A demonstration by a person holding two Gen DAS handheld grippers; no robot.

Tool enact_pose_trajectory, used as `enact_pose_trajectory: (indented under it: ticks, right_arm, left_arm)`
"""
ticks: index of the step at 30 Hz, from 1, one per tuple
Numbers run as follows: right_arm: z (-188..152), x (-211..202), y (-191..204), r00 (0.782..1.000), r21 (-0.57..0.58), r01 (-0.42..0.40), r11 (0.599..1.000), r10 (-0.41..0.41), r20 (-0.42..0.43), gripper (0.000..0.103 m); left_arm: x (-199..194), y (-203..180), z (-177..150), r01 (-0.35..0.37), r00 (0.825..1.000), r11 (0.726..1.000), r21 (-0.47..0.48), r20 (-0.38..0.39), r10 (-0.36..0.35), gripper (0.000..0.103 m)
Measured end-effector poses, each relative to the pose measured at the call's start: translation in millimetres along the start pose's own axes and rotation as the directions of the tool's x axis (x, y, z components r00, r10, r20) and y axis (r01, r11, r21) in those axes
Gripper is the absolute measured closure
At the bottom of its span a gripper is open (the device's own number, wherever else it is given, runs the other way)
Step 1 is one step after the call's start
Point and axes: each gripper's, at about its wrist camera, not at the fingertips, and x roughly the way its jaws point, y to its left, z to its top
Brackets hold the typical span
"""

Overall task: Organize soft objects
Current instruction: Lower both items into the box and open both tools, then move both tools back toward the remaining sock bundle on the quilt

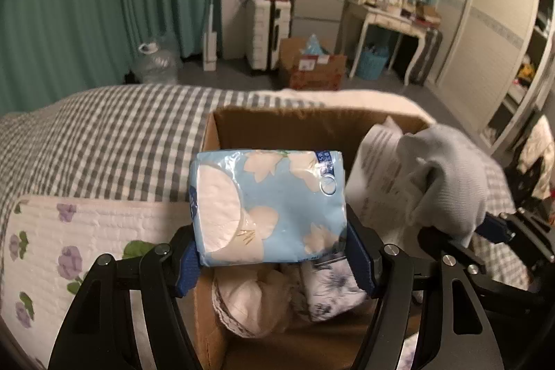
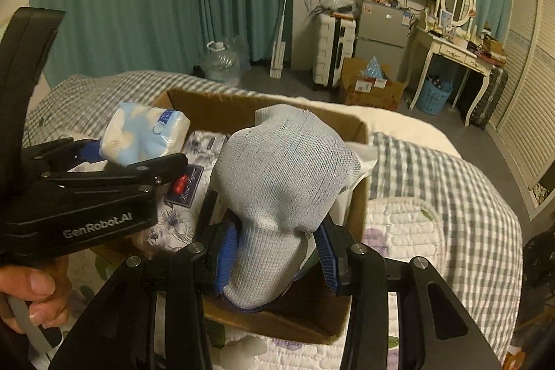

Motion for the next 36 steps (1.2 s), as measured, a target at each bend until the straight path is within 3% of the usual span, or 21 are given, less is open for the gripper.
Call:
enact_pose_trajectory:
  ticks: [8, 15, 18, 22, 33, 36]
  right_arm:
    - [-7, 23, 4, 0.998, -0.007, -0.023, 1.000, 0.023, -0.051, 0.058]
    - [-7, 9, 5, 1.000, -0.010, -0.017, 1.000, 0.017, -0.021, 0.045]
    - [-3, -7, 5, 1.000, -0.013, -0.004, 1.000, 0.004, 0.012, 0.042]
    - [4, -32, 1, 0.998, -0.001, 0.003, 1.000, -0.003, 0.058, 0.040]
    - [20, -120, 8, 0.977, 0.018, 0.023, 1.000, -0.026, 0.213, 0.034]
    - [19, -144, 13, 0.969, 0.027, 0.027, 0.999, -0.033, 0.243, 0.027]
  left_arm:
    - [0, -11, -3, -0.050, 0.999, 0.997, 0.065, 0.020, 0.049, 0.031]
    - [1, -13, 1, -0.069, 0.998, 0.996, 0.061, -0.005, 0.070, 0.028]
    - [-13, -10, 6, -0.073, 0.997, 0.997, 0.035, 0.020, 0.072, 0.027]
    - [-39, -6, 14, -0.099, 0.992, 0.995, 0.014, 0.082, 0.097, 0.018]
    - [-119, 1, 20, -0.156, 0.967, 0.987, -0.036, 0.197, 0.160, 0.017]
    - [-144, 1, 18, -0.166, 0.958, 0.985, -0.047, 0.227, 0.173, 0.017]
